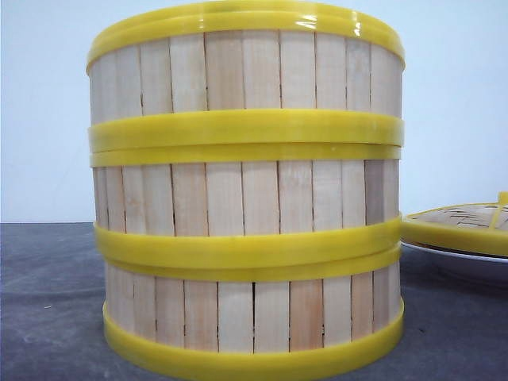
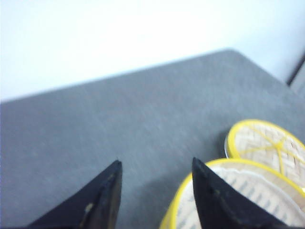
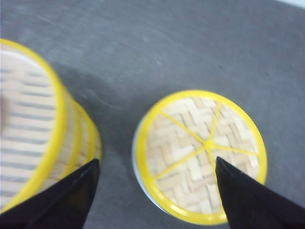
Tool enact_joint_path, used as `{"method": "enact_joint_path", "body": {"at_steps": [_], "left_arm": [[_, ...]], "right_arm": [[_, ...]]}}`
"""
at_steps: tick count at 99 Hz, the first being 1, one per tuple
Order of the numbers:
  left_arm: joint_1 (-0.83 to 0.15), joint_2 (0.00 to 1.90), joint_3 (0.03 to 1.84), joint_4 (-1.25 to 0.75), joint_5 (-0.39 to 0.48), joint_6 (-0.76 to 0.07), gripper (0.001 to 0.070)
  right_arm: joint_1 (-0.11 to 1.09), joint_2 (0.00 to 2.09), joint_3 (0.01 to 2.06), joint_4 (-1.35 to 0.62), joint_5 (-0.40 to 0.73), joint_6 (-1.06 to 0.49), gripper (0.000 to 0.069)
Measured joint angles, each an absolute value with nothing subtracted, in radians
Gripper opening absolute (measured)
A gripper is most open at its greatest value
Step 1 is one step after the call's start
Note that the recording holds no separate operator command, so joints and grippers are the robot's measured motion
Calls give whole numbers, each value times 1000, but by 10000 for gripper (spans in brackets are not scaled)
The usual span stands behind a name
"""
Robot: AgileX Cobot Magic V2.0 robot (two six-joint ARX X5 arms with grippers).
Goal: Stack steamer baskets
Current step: 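Open the left gripper and withdraw it from the stack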
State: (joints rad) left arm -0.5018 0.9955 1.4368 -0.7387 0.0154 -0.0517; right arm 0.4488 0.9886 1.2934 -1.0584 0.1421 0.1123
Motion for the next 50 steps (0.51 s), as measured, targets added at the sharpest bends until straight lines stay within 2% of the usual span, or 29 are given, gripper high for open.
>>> {"method": "enact_joint_path", "body": {"at_steps": [14, 31, 50], "left_arm": [[-502, 914, 1415, -751, 6, -44, 269], [-502, 811, 1290, -745, 6, -45, 269], [-502, 678, 1108, -729, 6, -75, 269]], "right_arm": [[342, 1029, 1268, -1057, 82, 108, 478], [202, 1081, 1185, -998, -23, 101, 472], [123, 1146, 1083, -906, -41, 101, 353]]}}
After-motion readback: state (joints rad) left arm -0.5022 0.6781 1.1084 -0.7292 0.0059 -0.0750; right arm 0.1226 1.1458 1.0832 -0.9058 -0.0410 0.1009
